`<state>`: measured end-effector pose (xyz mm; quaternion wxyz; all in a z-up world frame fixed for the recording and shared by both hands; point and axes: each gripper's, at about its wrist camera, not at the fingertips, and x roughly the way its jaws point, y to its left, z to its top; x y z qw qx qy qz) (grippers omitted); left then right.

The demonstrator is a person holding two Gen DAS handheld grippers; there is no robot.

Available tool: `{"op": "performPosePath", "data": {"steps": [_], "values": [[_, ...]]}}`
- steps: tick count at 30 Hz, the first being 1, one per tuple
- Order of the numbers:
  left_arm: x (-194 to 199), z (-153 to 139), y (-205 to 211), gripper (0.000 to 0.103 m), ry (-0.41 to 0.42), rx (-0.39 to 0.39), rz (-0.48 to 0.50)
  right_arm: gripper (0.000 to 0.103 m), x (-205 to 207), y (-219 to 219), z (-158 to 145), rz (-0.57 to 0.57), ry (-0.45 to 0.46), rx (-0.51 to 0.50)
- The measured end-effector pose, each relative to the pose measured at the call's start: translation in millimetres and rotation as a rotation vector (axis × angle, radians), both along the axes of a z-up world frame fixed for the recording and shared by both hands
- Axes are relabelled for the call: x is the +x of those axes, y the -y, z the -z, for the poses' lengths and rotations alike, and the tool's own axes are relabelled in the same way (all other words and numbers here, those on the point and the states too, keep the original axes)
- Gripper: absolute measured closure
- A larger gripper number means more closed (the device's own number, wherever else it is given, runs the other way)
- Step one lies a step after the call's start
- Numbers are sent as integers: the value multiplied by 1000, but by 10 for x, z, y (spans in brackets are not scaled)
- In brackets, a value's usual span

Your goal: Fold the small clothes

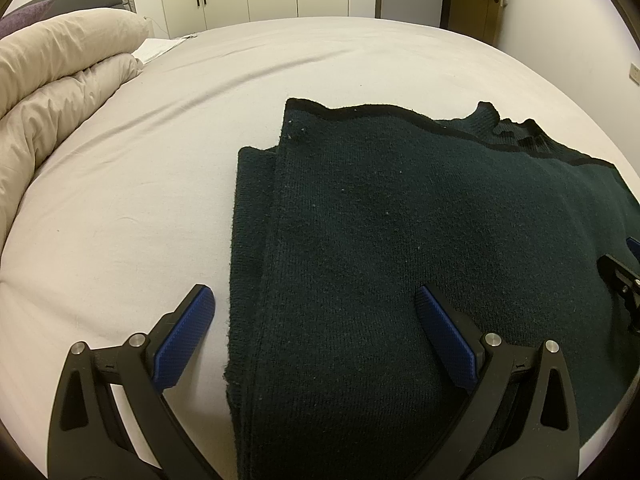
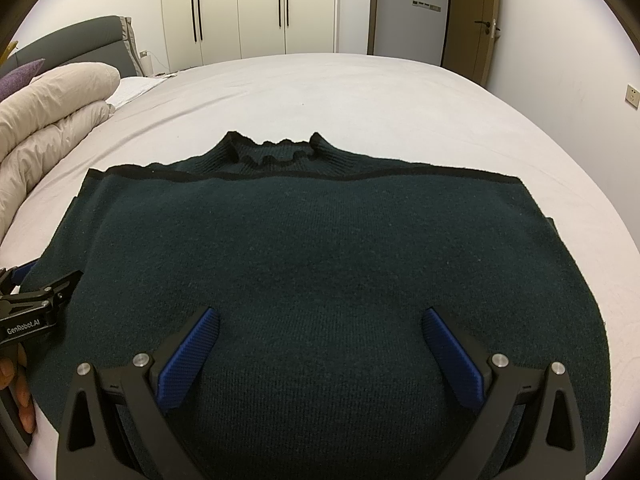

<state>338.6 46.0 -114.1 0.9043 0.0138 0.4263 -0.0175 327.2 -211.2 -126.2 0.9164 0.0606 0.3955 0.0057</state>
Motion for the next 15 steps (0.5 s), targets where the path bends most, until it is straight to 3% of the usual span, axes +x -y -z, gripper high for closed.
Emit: {"op": "performPosePath", "data": {"steps": [6, 12, 15], "values": [[-10, -20, -53, 0, 1, -30, 0, 0, 46, -7, 18, 3, -10, -2], [-17, -32, -75, 0, -4, -47, 2, 0, -4, 213, -43, -37, -33, 112], [-17, -26, -89, 0, -5, -54, 3, 0, -151, 452, -136, 42, -38, 132]]}}
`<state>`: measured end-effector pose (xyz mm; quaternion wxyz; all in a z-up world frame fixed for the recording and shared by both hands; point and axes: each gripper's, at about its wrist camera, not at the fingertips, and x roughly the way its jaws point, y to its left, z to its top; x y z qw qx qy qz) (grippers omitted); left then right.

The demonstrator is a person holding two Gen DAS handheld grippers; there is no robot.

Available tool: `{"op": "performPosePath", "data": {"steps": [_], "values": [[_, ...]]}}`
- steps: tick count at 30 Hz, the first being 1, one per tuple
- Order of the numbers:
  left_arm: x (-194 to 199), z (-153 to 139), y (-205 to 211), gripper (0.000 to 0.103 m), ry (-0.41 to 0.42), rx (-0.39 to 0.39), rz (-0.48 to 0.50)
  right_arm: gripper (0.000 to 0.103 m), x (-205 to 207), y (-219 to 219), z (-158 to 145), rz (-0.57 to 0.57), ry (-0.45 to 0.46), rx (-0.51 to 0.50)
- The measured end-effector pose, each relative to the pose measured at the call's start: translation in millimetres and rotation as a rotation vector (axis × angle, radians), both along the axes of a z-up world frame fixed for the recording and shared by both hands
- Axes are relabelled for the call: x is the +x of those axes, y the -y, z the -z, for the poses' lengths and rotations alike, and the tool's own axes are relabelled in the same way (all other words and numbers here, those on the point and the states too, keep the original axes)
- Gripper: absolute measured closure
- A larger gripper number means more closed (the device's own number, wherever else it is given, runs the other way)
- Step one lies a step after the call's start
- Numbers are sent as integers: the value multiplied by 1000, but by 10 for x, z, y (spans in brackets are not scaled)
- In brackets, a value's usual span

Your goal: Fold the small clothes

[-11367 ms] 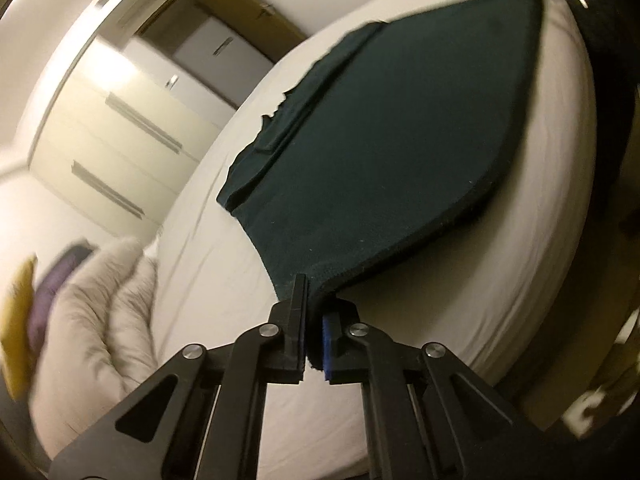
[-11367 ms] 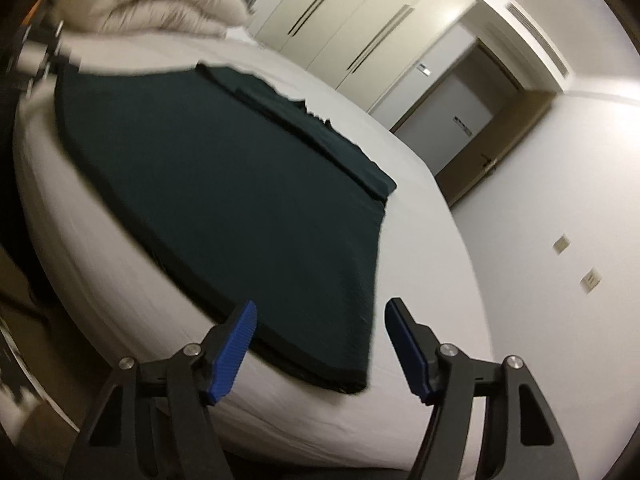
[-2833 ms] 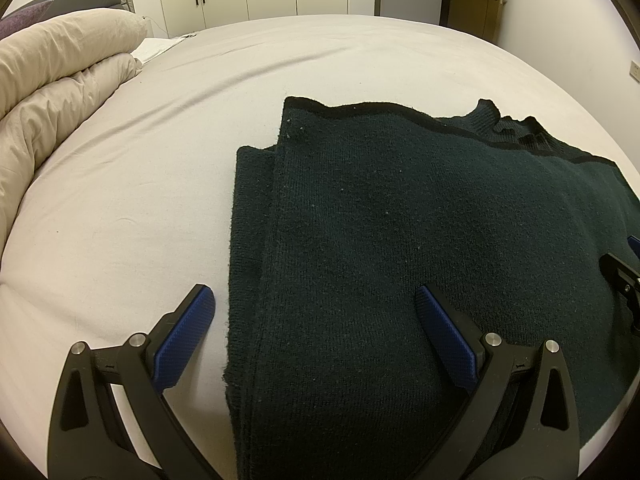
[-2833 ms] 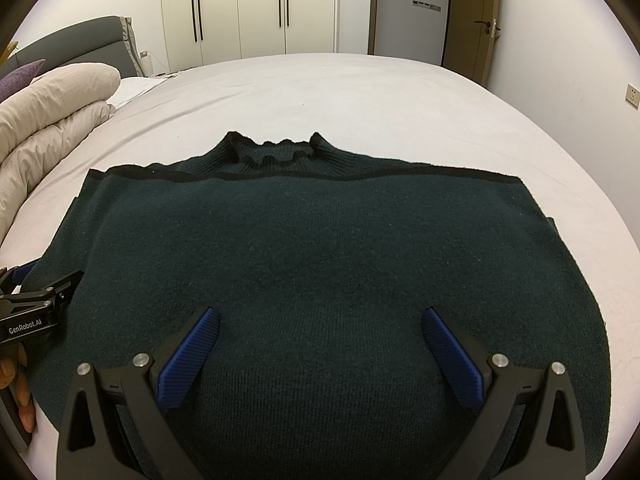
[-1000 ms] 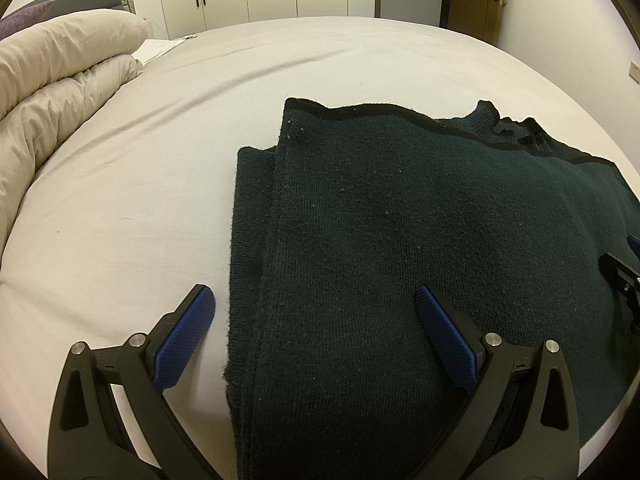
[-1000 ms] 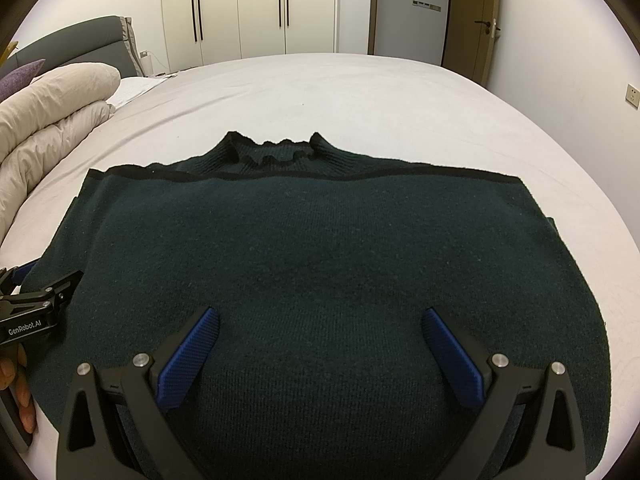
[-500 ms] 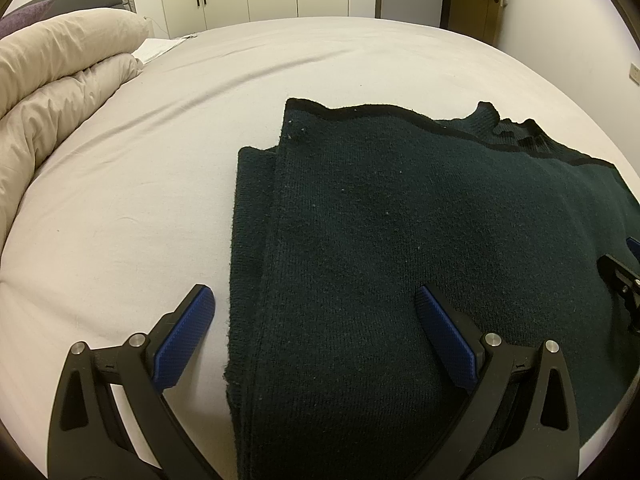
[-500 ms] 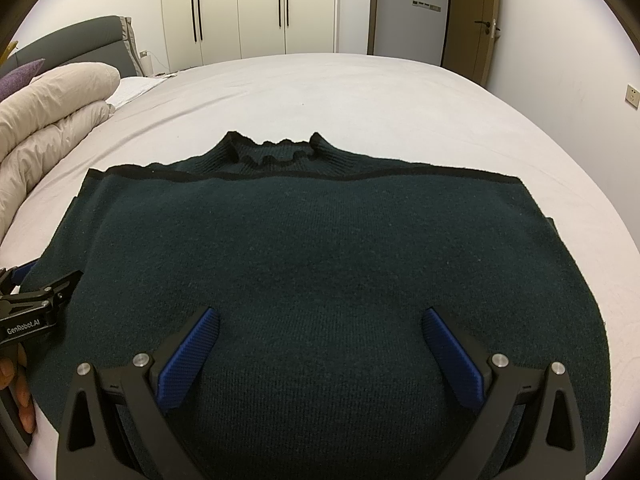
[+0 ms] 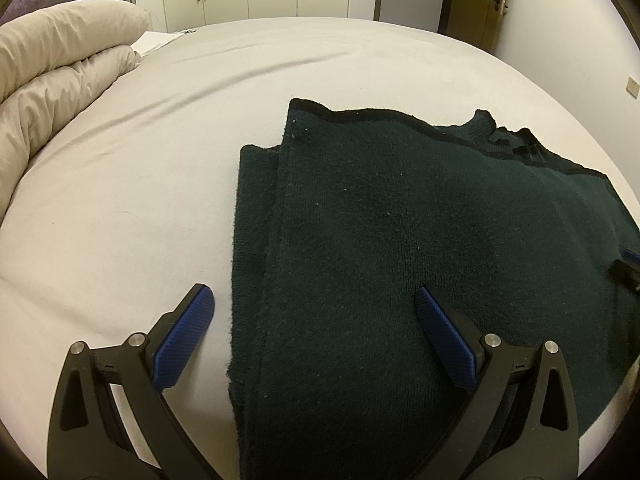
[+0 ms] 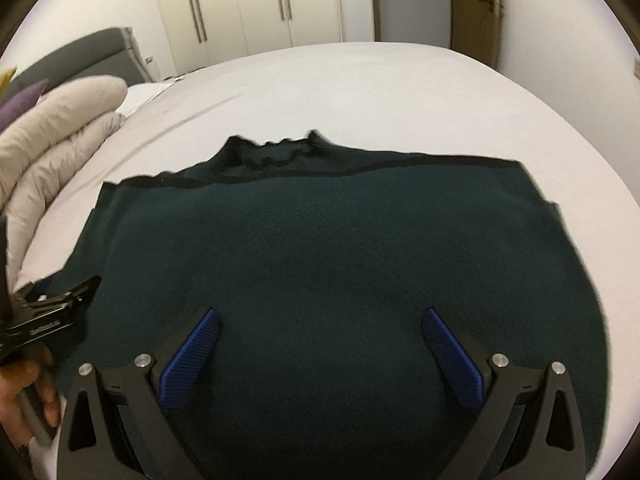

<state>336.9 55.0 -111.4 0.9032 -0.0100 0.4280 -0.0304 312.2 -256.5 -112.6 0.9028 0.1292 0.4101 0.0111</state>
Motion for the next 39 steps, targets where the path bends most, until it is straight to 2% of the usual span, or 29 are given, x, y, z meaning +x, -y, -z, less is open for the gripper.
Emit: {"op": "performPosePath", "data": {"steps": [1, 2, 3, 5, 6, 8, 10, 11, 12, 13, 16, 17, 19, 21, 23, 25, 26, 27, 29, 30, 33, 35, 37, 38, 39], "values": [[-1, 3, -1, 0, 0, 0, 0, 1, -56, 108, -64, 63, -2, 19], [-2, 3, 1, 0, 0, 2, -1, 1, -110, 220, -152, 116, 17, 96], [-2, 5, 6, 0, 1, 4, -1, 1, -122, 268, -206, 119, 40, 177], [1, 7, 5, 0, -1, 2, -1, 0, -47, 231, -300, 27, 91, 387], [4, 8, 10, 0, -1, 2, -1, 0, 35, 136, -303, -63, 110, 512], [5, 7, 11, 0, -1, 2, 0, 0, 191, -68, -171, -193, 75, 706], [7, 8, 9, 0, -2, 2, 0, 0, 296, -273, 131, -246, -8, 809], [8, 8, 9, 0, -4, 2, 1, 2, 294, -317, 248, -243, -22, 801], [4, 7, 4, 0, -4, 2, 2, 10, 197, -300, 264, -240, 50, 765], [-1, 5, -1, 0, -4, 1, 2, 10, 145, -272, 256, -258, 83, 768], [-12, 4, 1, 0, -4, 5, -1, 17, -6, -59, 290, -289, 96, 768], [-16, 1, 3, 0, -6, 6, -5, 25, -57, 41, 317, -280, 96, 779], [-35, -3, 1, 0, -9, 3, -9, 32, -240, 381, 416, -237, 119, 829], [-49, -6, -14, 0, -12, -2, -11, 37, -476, 840, 485, -121, 163, 841], [-56, -4, -9, 0, -12, 0, -12, 37, -657, 1214, 505, -8, 199, 841], [-60, -3, 0, 0, -12, 7, -15, 29, -790, 1532, 441, 121, 206, 800], [-61, -2, 3, 0, -13, 9, -16, 24, -823, 1612, 377, 135, 229, 811], [-61, 0, 4, 0, -12, 10, -16, 12, -846, 1634, 286, 146, 250, 804], [-59, 4, 13, 0, -12, 14, -18, 1, -835, 1498, 70, 120, 297, 762], [-60, 4, 18, 0, -12, 16, -19, 0, -773, 1354, -28, 66, 303, 753], [-59, 5, 17, 0, -13, 16, -19, 0, -561, 827, -145, -85, 250, 772], [-56, 6, 21, 0, -12, 19, -19, 1, -417, 471, -101, -183, 201, 806], [-57, 5, 12, 0, -13, 16, -19, 1, -297, 180, 17, -246, 137, 796], [-57, 5, 8, 0, -13, 15, -18, 3, -257, 118, 104, -251, 112, 786], [-57, 3, 6, 0, -13, 14, -18, 16, -232, 125, 209, -232, 77, 761]]}}
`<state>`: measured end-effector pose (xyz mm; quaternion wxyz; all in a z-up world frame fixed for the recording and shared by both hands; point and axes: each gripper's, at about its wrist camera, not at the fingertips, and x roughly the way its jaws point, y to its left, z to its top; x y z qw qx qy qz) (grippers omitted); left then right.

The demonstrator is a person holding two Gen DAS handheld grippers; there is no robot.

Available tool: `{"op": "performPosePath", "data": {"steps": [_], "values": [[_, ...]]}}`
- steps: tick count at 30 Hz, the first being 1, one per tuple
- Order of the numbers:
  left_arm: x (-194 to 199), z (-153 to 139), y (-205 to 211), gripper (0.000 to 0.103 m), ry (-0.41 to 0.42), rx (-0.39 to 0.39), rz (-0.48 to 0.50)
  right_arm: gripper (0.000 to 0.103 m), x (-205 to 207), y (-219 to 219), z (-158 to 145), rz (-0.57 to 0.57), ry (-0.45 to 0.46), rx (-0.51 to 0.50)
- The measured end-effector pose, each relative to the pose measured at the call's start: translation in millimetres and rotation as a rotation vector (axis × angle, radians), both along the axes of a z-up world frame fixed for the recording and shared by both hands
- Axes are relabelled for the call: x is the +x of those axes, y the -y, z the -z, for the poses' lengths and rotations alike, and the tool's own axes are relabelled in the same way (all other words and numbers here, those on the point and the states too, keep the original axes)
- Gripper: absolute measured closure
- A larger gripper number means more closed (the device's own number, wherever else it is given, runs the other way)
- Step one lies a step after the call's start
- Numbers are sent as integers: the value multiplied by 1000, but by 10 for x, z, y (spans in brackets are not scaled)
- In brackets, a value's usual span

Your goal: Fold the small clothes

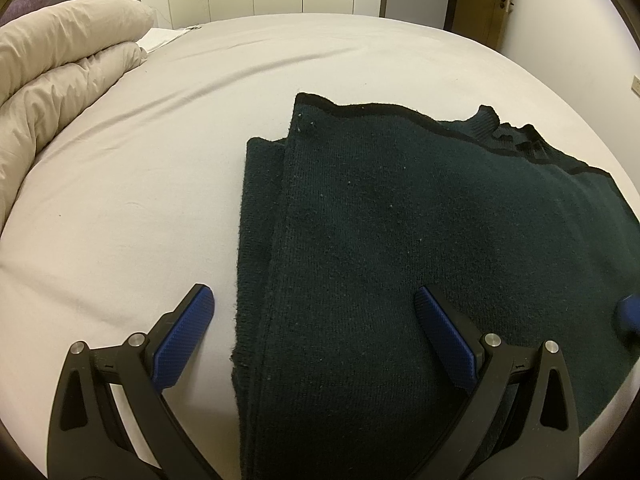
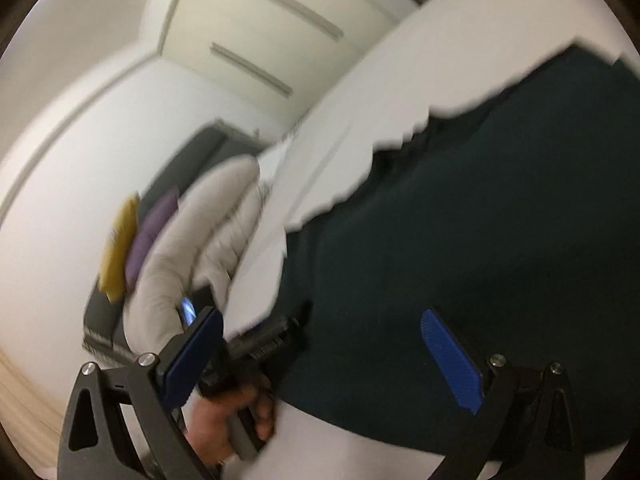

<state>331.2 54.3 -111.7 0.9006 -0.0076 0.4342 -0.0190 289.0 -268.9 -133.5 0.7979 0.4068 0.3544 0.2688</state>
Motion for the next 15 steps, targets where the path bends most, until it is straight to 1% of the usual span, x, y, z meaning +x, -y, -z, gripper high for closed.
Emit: {"op": "performPosePath", "data": {"steps": [1, 2, 3, 4, 5, 7, 9, 10, 11, 12, 13, 14, 15], "values": [[-2, -2, -5, 0, 0, -1, 0, 23, -34, 71, 88, 13, -14, -8], [-4, -4, -10, 0, 1, -4, 0, 36, -63, 220, 154, 21, -10, 25], [-8, -8, -20, 0, 2, -8, 0, 42, -96, 325, 187, 25, -6, 54], [-12, -12, -28, 0, 2, -13, 0, 42, -160, 498, 217, 52, -2, 69], [-19, -19, -40, 0, 0, -22, 0, 43, -212, 631, 221, 83, -2, 61], [-72, -61, -117, 0, -2, -69, -9, 43, -363, 980, 239, 169, -22, 39], [-201, -105, -264, 0, 2, -133, -48, 43, -512, 1262, 222, 251, -55, 26], [-275, -118, -347, 0, 7, -169, -71, 39, -604, 1391, 180, 298, -65, 3], [-364, -126, -446, 0, 12, -219, -99, 28, -669, 1479, 136, 334, -63, -18], [-495, -132, -598, 0, 17, -310, -139, 22, -771, 1548, 69, 368, -48, -23], [-588, -133, -695, 0, 22, -377, -161, 17, -831, 1565, 17, 383, -38, -16], [-684, -132, -777, 0, 28, -437, -183, 8, -893, 1598, 13, 387, -28, -7], [-797, -130, -848, 0, 22, -491, -208, 6, -931, 1562, -38, 378, -6, 8]]}}
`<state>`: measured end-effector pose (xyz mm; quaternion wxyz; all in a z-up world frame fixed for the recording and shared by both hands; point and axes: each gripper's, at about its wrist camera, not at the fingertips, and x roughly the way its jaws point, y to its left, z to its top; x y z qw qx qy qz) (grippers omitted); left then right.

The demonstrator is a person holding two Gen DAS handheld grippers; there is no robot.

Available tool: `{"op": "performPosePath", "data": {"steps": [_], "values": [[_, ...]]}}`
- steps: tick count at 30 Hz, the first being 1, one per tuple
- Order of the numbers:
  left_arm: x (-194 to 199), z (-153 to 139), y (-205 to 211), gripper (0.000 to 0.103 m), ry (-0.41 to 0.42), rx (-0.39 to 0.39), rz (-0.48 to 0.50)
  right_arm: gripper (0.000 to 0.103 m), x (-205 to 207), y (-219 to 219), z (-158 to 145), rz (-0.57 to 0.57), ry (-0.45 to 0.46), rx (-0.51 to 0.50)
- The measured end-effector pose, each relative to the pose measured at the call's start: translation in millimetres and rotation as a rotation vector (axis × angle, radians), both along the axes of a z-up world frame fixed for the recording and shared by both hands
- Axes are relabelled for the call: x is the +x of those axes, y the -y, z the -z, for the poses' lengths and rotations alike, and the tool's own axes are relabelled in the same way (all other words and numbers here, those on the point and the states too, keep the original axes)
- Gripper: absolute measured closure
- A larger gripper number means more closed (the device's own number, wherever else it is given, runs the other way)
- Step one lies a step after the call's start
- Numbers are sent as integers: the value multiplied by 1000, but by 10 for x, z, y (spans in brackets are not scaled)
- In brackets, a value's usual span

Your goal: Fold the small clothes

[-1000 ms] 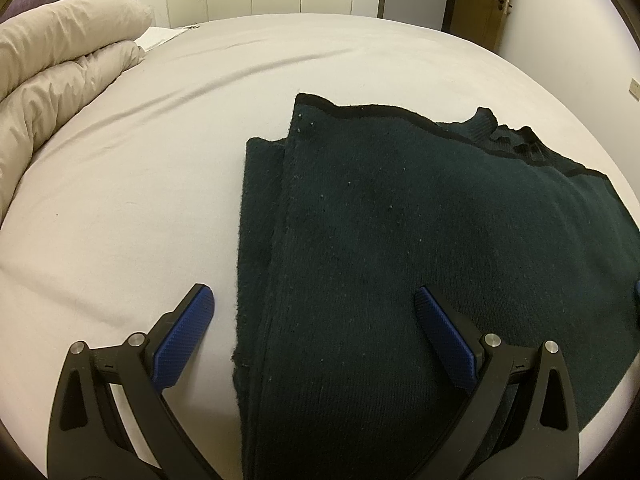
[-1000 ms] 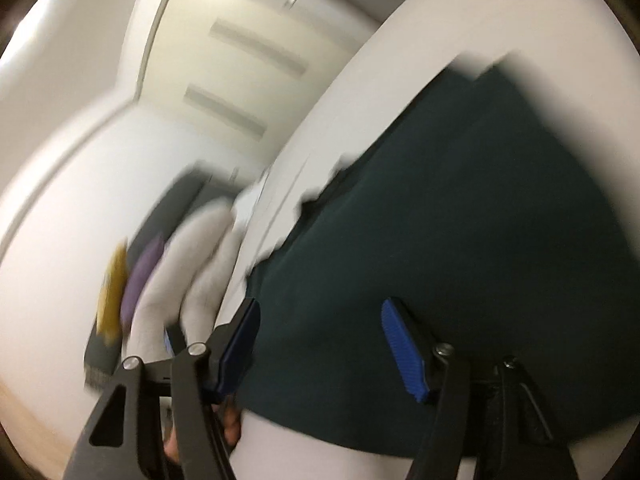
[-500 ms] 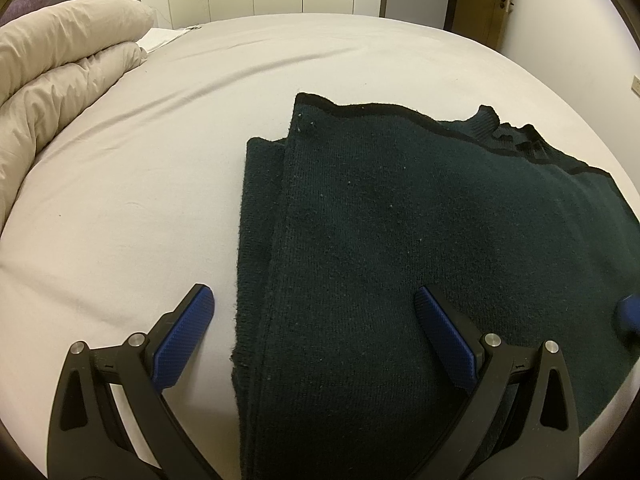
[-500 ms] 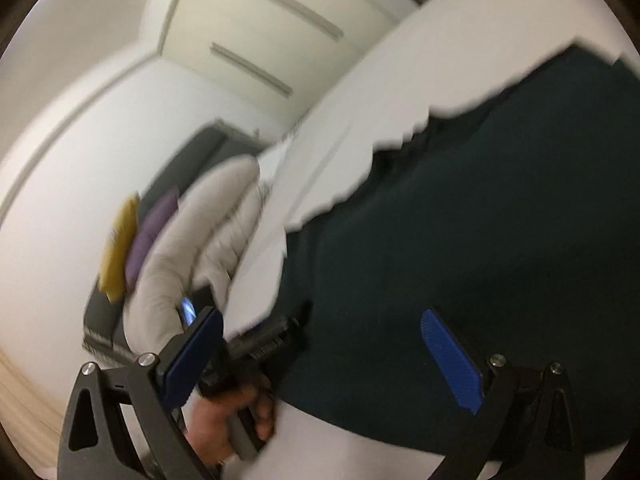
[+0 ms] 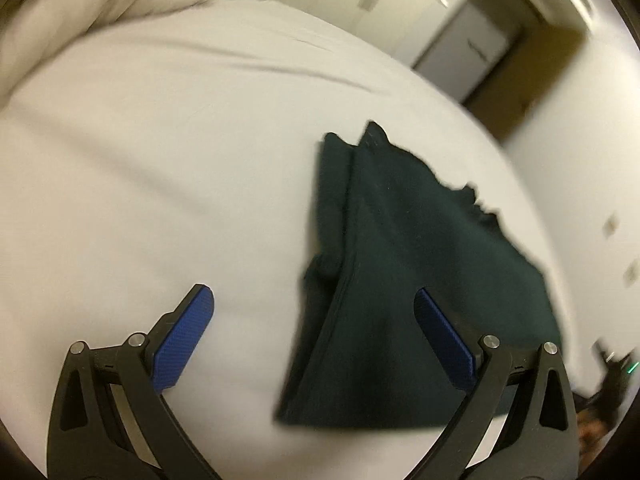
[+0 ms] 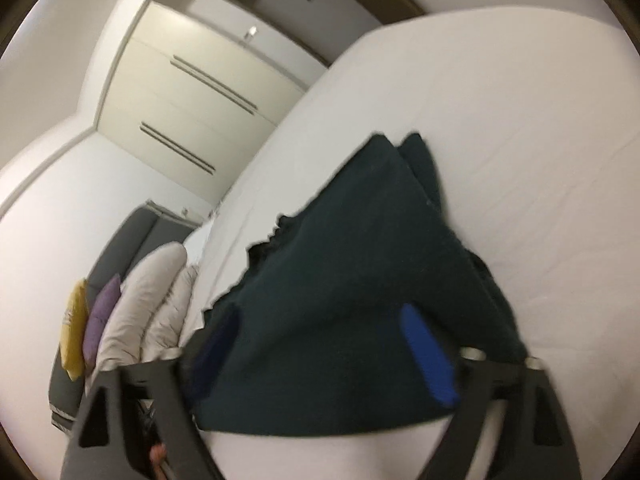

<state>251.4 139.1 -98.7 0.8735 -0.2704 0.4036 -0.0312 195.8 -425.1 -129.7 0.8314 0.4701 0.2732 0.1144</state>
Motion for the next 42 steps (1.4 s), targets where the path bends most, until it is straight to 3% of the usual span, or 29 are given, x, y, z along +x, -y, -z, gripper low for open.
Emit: {"op": "performPosePath", "data": {"steps": [2, 7, 9, 18, 25, 27, 29, 32, 34, 39, 41, 42], "values": [[-138, -11, -53, 0, -5, -65, -18, 6, -19, -77, -52, -28, 18, 13], [-594, 95, -96, 0, -5, -397, -104, 7, 78, -538, -176, -137, 60, 82], [-742, 152, -25, 1, -15, -475, -126, 7, 103, -698, -201, -175, 70, 109], [-646, 219, 312, 1, -11, -540, -197, 7, 367, -1152, -357, -281, 75, 118], [-428, 282, 335, 3, 3, -682, -249, 7, 486, -1219, -428, -308, 74, 99], [-347, 309, 260, 13, 12, -724, -247, 7, 520, -1240, -452, -311, 71, 85], [-377, 334, 132, 35, 7, -741, -243, 7, 559, -1253, -470, -316, 69, 70], [-292, 440, 73, 59, -22, -763, -243, 7, 677, -1333, -495, -329, 64, 29], [-190, 487, 107, 70, -39, -756, -214, 12, 806, -1419, -467, -352, 48, -2], [-8, 449, 339, 71, -61, -676, -112, 51, 1158, -1517, -166, -373, -84, -62], [60, 418, 429, 81, -70, -643, -76, 54, 1265, -1516, -7, -388, -146, -72], [85, 410, 455, 84, -70, -633, -67, 71, 1301, -1499, 74, -389, -169, -74]]}}
